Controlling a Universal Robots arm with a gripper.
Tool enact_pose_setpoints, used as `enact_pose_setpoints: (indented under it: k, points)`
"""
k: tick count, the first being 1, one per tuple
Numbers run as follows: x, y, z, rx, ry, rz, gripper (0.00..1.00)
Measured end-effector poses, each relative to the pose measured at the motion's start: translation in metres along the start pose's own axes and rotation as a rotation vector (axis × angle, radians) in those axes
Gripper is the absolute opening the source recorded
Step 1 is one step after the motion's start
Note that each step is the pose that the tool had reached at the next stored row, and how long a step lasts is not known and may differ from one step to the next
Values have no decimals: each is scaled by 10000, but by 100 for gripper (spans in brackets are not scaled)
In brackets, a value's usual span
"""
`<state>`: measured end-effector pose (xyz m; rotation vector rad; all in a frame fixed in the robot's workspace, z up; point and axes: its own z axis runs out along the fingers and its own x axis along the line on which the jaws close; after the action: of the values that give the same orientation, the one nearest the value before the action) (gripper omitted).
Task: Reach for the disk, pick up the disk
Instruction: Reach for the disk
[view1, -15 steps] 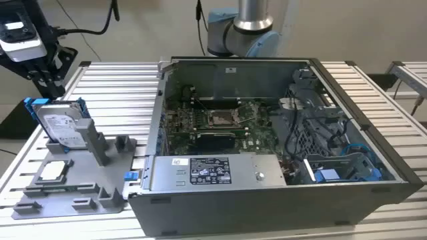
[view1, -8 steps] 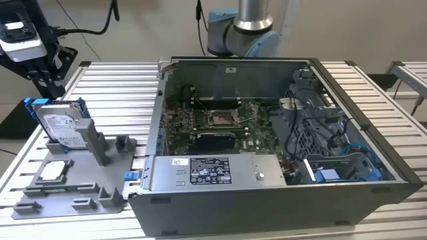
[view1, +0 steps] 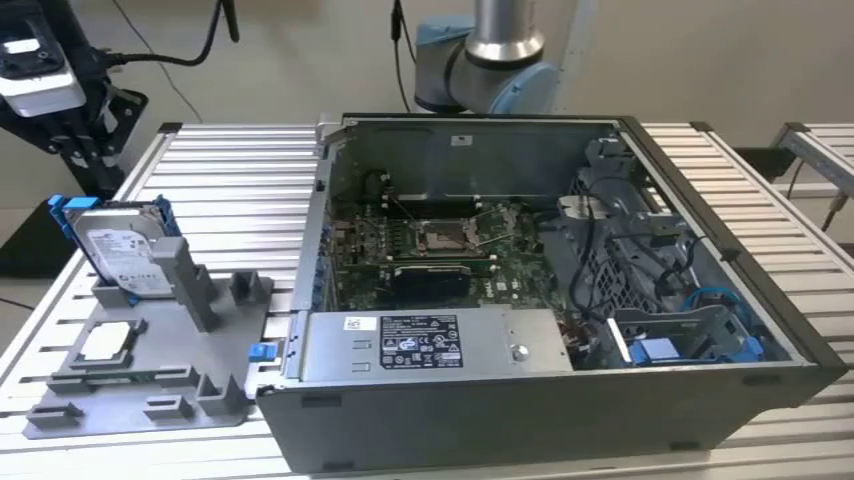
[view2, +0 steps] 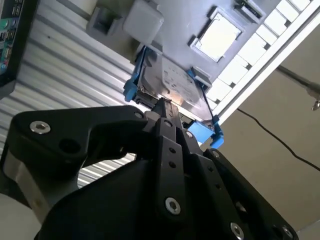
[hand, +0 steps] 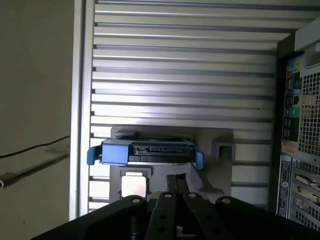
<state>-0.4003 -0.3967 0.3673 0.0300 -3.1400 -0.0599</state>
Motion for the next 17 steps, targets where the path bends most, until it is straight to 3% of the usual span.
enact_pose_setpoints:
  k: [9,12,17]
  points:
    - [377,52,27,0,0,0,0]
    - [441,62,37,-2,-1,0,0]
    - [447,80,54,-1,0,-1,0]
